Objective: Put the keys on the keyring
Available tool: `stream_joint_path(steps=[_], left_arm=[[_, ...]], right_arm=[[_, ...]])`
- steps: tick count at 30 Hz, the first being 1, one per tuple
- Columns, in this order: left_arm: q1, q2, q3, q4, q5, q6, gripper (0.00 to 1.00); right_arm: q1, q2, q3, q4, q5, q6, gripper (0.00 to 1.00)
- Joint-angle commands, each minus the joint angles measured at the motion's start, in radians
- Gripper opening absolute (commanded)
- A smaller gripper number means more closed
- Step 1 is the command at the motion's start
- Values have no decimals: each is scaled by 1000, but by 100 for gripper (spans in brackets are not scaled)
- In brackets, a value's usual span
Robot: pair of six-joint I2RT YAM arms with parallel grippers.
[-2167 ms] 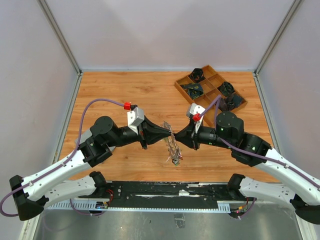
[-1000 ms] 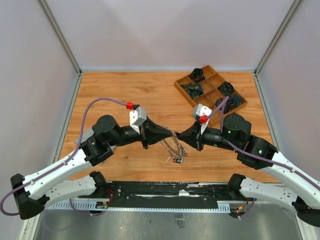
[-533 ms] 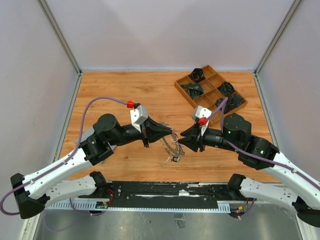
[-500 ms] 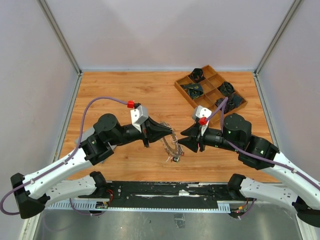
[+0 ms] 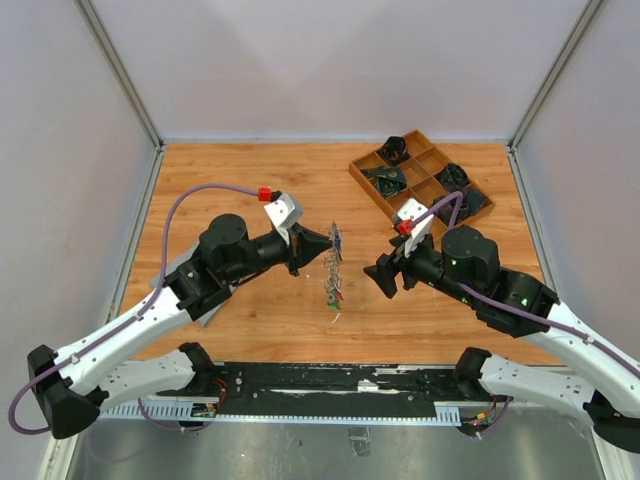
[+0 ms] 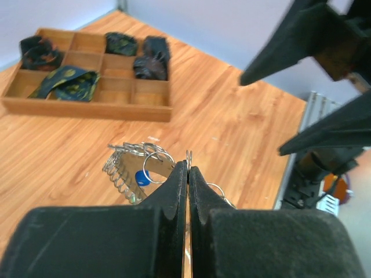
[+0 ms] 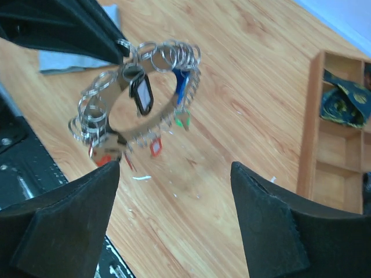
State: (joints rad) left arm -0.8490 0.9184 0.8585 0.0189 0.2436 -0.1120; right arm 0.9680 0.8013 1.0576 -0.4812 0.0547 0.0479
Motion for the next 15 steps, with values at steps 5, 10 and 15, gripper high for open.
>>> stream_joint_path(steps=[5,10,15], left_arm=[[129,186,128,52,15,11,1],[171,355,240,109,64,18,0],[209,494,273,196,78,-36,1]], right_arm=[[11,-14,-4,-83,198,93,84],[11,-17,-22,-92,193,123,85],[11,-7,-25,-108,187,142,85]])
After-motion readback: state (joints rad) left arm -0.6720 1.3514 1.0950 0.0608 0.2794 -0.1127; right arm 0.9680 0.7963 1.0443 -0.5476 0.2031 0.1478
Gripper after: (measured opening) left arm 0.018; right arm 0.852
